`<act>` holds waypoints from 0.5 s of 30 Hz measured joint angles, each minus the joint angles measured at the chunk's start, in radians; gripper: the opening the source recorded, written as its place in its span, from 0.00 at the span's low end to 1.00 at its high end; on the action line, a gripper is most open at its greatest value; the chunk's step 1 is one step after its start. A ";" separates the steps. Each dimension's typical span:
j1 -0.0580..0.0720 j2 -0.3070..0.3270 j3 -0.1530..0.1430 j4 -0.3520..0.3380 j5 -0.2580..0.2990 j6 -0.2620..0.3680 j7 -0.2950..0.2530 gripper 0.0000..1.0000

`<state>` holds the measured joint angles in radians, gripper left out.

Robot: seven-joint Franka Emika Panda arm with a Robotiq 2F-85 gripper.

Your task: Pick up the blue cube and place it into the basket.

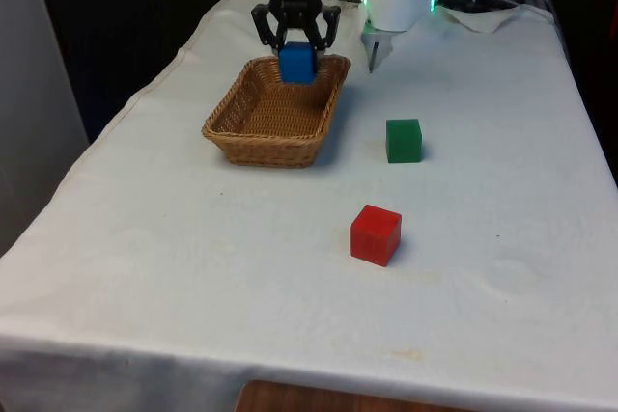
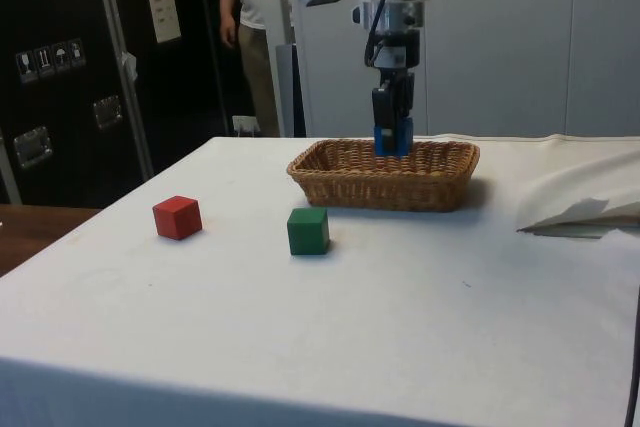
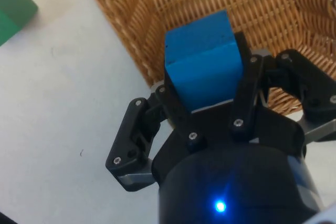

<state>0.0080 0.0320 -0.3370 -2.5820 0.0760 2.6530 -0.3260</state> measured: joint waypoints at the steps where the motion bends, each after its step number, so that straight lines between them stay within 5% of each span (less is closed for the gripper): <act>1: 0.000 0.006 -0.008 0.005 0.000 0.000 0.000 0.02; 15: 0.000 0.028 -0.026 0.019 0.000 0.000 0.000 0.02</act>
<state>0.0080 0.0600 -0.3630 -2.5630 0.0760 2.6530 -0.3260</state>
